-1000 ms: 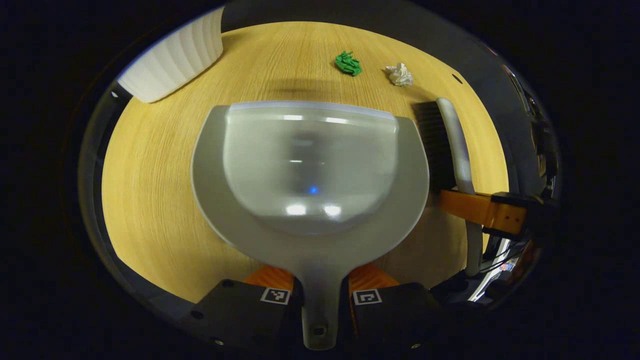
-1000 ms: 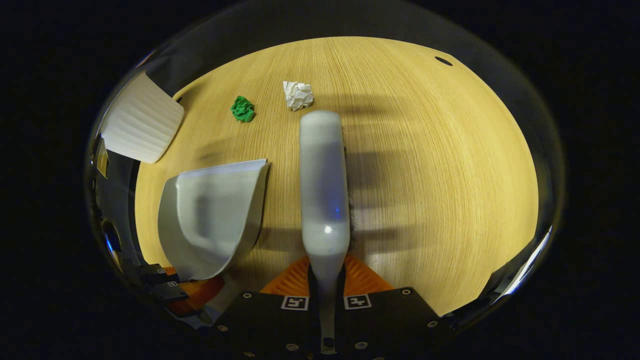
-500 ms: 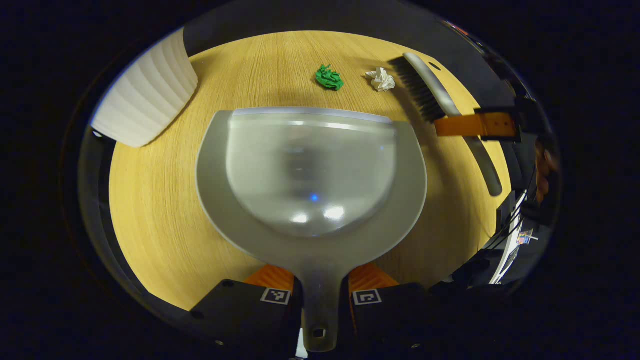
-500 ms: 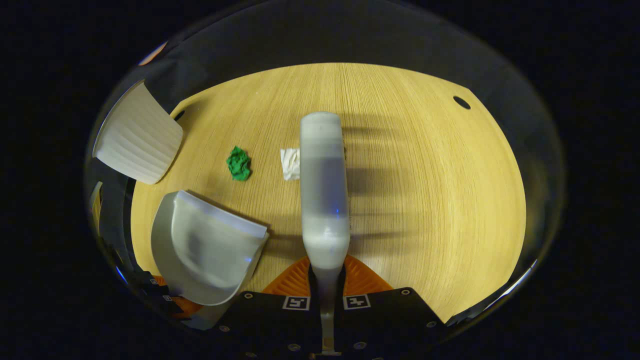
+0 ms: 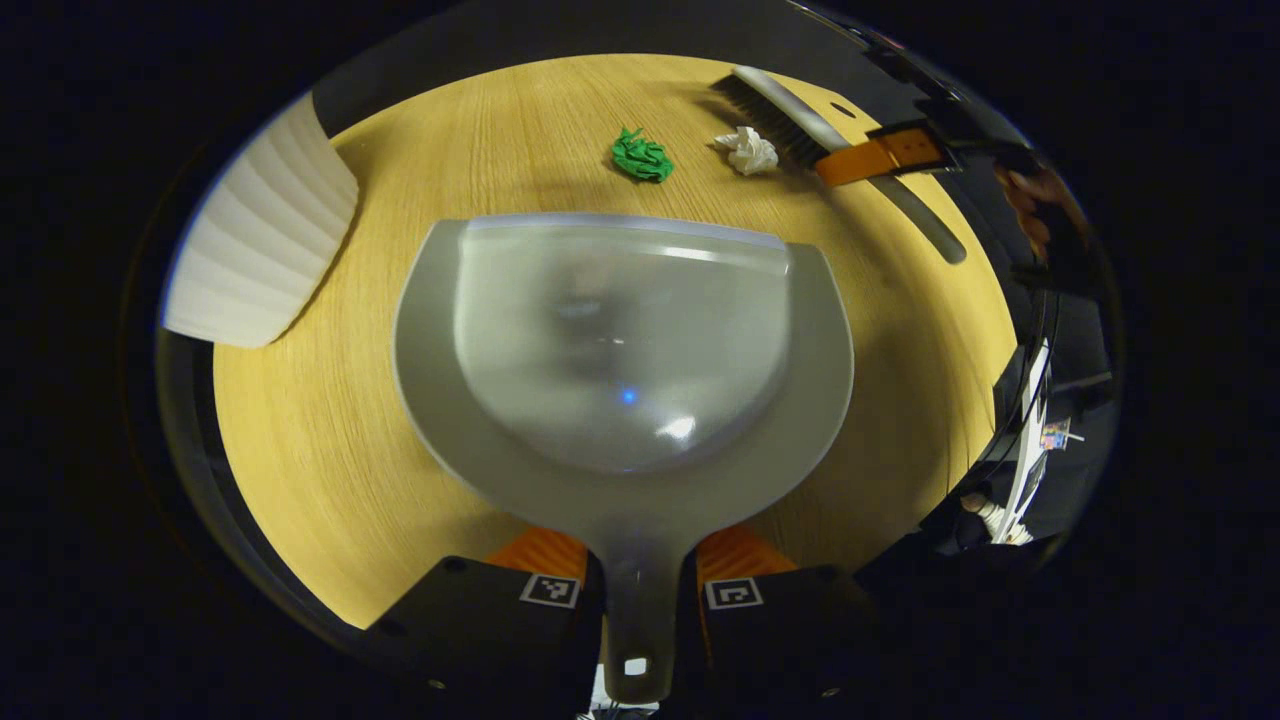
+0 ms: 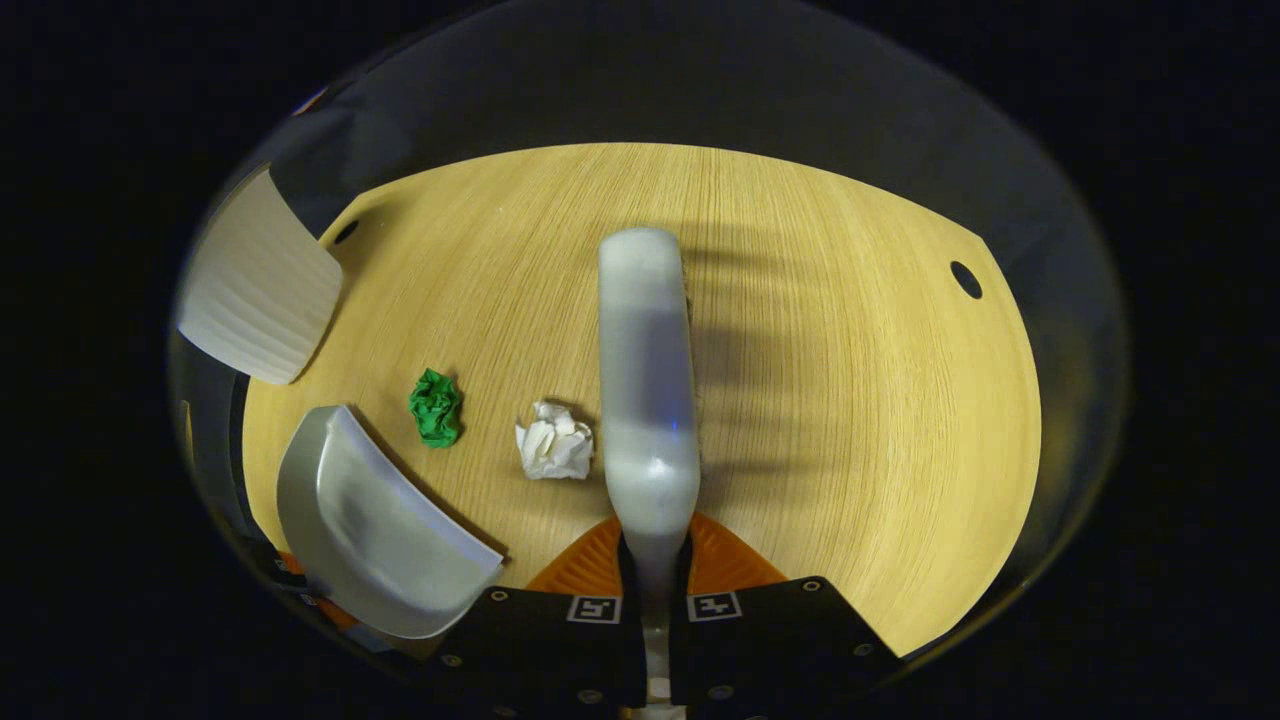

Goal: Pick up the small broom and dustpan from the desktop, sweep the trash into the dustpan with the broom, and then empty the trash into the garbage bin.

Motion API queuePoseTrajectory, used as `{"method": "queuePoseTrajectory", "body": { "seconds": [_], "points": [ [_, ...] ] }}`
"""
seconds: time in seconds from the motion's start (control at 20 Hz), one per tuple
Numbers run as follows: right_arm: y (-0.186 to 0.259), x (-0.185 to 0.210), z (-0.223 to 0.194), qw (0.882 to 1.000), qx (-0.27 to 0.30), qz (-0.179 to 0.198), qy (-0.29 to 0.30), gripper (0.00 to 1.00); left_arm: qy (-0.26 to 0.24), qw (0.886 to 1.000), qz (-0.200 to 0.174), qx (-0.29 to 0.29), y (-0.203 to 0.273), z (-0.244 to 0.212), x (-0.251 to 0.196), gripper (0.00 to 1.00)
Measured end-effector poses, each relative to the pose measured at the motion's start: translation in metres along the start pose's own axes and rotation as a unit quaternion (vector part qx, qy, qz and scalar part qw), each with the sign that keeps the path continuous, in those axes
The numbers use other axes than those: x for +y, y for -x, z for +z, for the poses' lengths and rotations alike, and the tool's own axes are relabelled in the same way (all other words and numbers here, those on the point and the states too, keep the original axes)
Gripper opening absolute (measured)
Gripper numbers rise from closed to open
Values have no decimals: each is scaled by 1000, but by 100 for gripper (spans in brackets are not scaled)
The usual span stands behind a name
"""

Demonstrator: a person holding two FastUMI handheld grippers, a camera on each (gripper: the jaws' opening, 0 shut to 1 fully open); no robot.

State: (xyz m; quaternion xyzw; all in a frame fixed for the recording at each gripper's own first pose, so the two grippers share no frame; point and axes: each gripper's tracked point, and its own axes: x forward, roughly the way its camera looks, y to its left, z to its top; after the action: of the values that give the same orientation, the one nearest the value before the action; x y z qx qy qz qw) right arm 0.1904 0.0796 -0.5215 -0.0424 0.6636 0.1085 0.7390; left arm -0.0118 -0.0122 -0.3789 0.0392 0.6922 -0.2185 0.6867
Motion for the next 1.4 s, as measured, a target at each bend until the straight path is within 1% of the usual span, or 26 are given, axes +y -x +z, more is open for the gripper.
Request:
{"method": "queuePoseTrajectory", "body": {
  "seconds": [0.15,0.25,0.4,0.6,0.75,0.9,1.0,1.05,1.1,1.2,1.25,1.3,1.4],
  "points": [
    [-11,6,9,999,13,25,21,9,-22,1000,3,2,0,3,6,31],
    [-15,20,6,997,23,54,40,9,-33,999,1,7,-2,4,9,31],
    [-14,33,0,991,34,70,110,9,-49,999,-3,16,-3,6,11,31],
    [-23,46,-4,975,57,102,189,9,-85,996,-5,23,-8,15,14,31],
    [-11,44,14,960,67,140,233,9,-114,993,-3,29,-13,28,13,31],
    [-11,41,39,947,75,151,272,9,-135,990,2,29,-19,44,12,31],
    [-8,39,60,941,81,156,288,9,-133,991,-1,28,-21,47,10,31],
    [-1,35,56,938,84,155,297,9,-127,991,-4,28,-16,38,11,31],
    [1,36,68,936,87,155,305,9,-121,992,-7,27,-15,35,9,31],
    [11,42,76,931,91,166,313,9,-110,994,-7,23,-13,26,7,31],
    [16,43,87,931,93,177,305,9,-110,994,-10,16,-14,24,7,31],
    [16,41,97,938,91,177,285,9,-103,995,-6,18,-15,19,9,31],
    [16,31,126,949,78,162,259,9,-83,996,-12,11,-13,11,6,31]
  ]
}}
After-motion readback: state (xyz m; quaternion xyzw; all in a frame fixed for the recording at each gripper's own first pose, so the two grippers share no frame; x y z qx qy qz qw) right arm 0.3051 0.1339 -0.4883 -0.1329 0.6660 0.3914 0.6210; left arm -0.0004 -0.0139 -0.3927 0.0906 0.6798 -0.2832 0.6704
